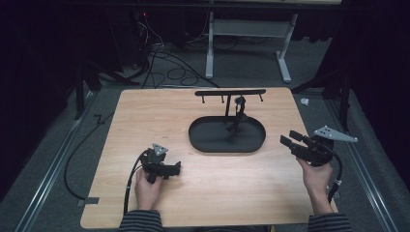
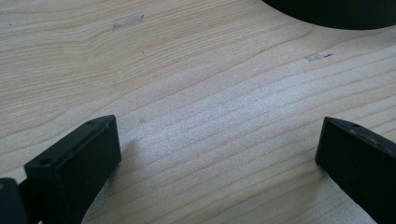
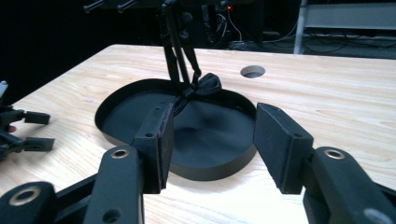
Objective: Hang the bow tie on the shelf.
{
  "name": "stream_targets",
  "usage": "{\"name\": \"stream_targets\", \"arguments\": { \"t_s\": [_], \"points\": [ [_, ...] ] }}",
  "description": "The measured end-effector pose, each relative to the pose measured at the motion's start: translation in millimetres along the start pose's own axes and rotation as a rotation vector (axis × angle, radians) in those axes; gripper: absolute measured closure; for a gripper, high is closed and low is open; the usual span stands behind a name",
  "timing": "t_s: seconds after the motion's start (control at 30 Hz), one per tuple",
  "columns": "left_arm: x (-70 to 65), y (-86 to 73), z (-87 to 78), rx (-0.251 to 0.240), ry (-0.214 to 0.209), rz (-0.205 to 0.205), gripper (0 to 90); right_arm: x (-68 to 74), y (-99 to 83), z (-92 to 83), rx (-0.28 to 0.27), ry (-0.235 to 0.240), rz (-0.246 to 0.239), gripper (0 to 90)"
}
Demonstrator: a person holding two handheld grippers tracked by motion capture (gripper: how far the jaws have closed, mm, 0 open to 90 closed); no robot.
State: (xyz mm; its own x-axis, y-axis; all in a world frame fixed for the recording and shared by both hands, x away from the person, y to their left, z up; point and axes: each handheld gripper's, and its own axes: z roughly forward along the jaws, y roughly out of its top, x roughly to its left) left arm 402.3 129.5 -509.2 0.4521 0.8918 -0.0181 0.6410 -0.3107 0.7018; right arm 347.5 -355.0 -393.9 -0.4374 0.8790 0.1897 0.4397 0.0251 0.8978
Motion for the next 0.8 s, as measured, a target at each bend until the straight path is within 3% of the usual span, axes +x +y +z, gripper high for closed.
{"name": "stream_targets", "arguments": {
  "t_s": [0.8],
  "points": [
    [0.0,0.0,0.0,0.000,0.000,0.000,0.4,15.7,-26.0,9.0,0.030,0.027,0.007,48.3]
  ]
}}
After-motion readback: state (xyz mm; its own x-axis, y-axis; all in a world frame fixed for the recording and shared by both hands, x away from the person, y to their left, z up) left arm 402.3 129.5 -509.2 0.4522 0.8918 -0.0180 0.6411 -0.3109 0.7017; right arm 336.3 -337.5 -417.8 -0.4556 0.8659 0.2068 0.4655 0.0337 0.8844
